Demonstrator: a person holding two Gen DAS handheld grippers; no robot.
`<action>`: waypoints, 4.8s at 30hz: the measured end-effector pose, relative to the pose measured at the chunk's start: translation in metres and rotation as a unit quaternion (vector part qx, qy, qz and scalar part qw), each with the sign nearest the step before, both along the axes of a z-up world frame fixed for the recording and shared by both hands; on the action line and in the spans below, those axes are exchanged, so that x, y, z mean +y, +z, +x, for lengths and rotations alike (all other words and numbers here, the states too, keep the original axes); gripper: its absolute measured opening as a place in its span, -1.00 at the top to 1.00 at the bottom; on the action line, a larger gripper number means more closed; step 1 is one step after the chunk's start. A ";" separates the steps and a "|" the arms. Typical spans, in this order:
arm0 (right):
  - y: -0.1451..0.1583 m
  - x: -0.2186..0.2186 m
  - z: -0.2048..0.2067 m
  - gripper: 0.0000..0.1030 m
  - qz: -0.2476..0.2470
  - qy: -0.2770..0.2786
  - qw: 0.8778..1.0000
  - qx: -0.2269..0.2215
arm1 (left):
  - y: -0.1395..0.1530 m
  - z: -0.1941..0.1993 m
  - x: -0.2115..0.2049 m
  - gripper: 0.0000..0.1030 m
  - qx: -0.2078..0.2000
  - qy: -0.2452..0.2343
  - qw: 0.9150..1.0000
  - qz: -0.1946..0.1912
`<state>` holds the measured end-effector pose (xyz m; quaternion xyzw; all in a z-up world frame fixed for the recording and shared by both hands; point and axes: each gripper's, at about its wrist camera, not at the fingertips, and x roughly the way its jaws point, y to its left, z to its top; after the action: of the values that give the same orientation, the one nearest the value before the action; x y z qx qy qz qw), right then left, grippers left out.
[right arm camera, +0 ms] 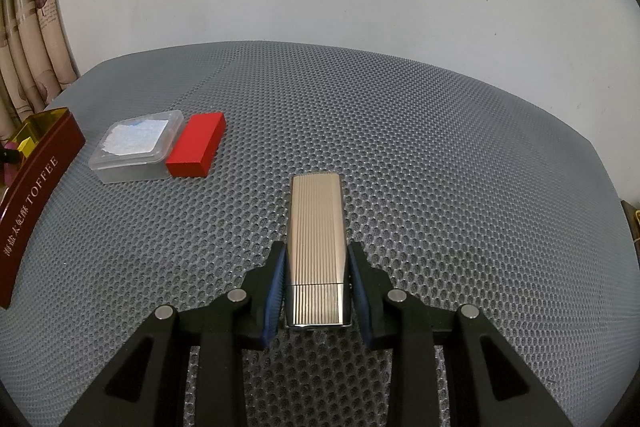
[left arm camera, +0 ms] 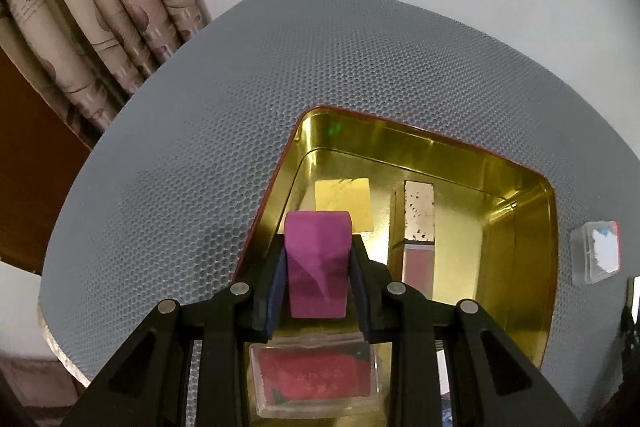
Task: Organize rigid objects
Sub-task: 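Carry the pink block into the gold tin and open the left gripper, then carry the gold lipstick case into the tin and open the right gripper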
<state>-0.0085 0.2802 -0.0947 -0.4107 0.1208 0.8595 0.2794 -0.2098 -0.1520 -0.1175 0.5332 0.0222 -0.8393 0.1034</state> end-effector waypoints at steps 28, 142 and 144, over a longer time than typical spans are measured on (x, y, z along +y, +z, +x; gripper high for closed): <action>0.004 0.003 0.008 0.40 0.004 0.000 1.000 -0.003 | 0.056 0.115 -0.015 -0.10 0.086 -0.009 0.996 -0.010; 0.119 -0.223 -0.159 0.06 0.016 0.166 0.986 0.014 | 0.062 0.158 -0.121 -0.51 0.098 0.139 0.985 0.011; 0.120 -0.207 -0.142 0.05 0.024 0.147 0.989 0.016 | 0.063 0.158 -0.121 -0.51 0.100 0.136 0.986 0.011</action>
<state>-0.1503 0.0734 0.0253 -0.4035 0.0429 0.9003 0.1576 -0.0520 -0.2731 -0.0544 0.4397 0.1139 -0.8663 0.2078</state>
